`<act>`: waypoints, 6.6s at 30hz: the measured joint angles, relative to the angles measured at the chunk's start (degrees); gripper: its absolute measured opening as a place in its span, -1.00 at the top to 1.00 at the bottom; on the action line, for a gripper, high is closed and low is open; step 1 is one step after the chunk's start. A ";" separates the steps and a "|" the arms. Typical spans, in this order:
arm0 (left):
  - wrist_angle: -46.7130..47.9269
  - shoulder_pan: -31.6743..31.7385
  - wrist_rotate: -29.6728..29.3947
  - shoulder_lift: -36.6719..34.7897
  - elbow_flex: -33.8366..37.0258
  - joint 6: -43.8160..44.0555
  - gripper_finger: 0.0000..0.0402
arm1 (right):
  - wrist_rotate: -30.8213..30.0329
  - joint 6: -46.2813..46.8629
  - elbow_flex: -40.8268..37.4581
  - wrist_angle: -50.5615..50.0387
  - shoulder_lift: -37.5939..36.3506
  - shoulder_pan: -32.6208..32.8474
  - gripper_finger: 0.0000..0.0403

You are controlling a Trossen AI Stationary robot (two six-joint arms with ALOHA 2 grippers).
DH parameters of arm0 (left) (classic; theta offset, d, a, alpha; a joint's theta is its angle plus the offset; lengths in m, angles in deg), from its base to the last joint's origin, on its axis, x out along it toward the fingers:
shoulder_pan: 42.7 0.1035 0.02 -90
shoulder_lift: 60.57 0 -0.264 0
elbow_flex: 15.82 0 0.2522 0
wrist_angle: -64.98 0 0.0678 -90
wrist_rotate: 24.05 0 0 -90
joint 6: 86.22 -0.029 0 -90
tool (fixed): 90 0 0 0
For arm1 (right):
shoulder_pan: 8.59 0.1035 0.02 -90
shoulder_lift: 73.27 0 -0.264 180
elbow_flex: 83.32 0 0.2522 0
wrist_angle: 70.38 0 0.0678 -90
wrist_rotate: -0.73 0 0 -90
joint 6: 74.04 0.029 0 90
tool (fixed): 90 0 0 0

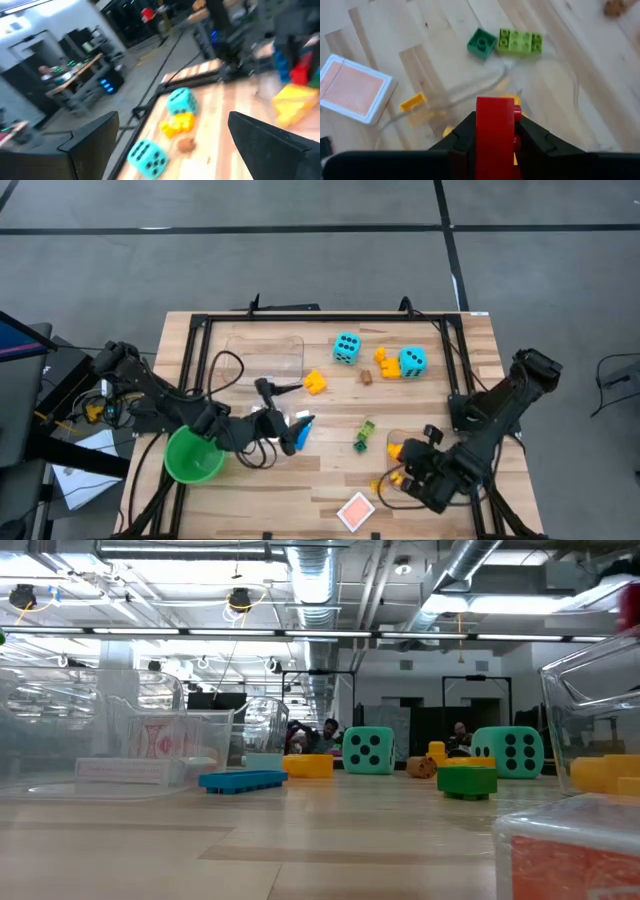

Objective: Pick & Place Toys
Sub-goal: Put the red game piece into the bottom right transparent bin, then put the light blue dice into the top transparent bin

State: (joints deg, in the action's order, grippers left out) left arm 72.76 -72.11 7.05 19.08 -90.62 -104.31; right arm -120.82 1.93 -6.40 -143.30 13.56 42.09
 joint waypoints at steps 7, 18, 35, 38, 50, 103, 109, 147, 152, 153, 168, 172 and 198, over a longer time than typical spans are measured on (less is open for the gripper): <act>-0.58 3.51 14.16 -1.65 -0.02 0.48 -0.84 | -0.24 14.56 -0.04 -5.51 0.69 6.13 0.56; -1.69 7.11 22.93 -1.65 -0.02 0.13 -0.84 | 5.44 35.37 -0.07 -11.69 3.63 14.72 0.55; -2.77 9.24 29.54 -1.65 -0.02 -0.09 -0.84 | 7.63 39.76 -0.04 -11.58 6.19 19.49 0.39; -2.75 9.24 30.47 -1.63 -0.02 -0.09 -0.84 | 7.61 39.75 -0.04 -11.77 6.19 19.03 0.33; -2.71 9.22 30.93 -1.61 -0.02 0.10 -0.84 | 7.54 41.64 -0.04 -16.95 6.17 18.93 0.14; 5.21 -11.91 30.29 -1.56 1.51 33.23 -0.84 | -26.99 -36.77 7.22 -6.93 -2.99 -13.82 0.09; 4.95 -12.39 28.32 -1.54 3.74 41.17 -0.84 | -25.05 -45.35 5.32 -1.20 -2.99 -23.69 0.09; -0.54 -13.57 21.56 -1.06 4.57 41.36 -0.84 | 8.58 -59.75 39.12 -1.89 -0.29 -77.86 -0.64; -0.44 -13.57 21.60 -3.12 4.57 39.00 -0.84 | 8.37 -52.41 49.64 -15.58 3.70 -80.88 -0.73; -0.50 -13.57 21.58 -3.74 4.57 38.90 -0.84 | 8.39 -50.89 51.32 -18.24 4.56 -81.37 -0.74; 1.67 -13.29 21.34 -8.67 4.57 30.92 -0.84 | 10.39 -36.51 52.68 -30.90 11.17 -81.33 -0.75; 4.02 -13.29 21.32 -10.12 4.57 29.47 -0.84 | 11.03 -34.48 48.50 -30.91 11.32 -80.98 -0.75; 4.59 -4.26 23.23 -11.05 4.57 26.31 -0.84 | 21.16 -29.50 -8.96 -5.53 -20.00 -88.57 -0.67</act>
State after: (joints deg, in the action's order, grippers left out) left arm 77.34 -76.37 30.27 8.03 -86.05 -78.00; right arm -99.66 -27.57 -15.36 -148.83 -6.44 -46.48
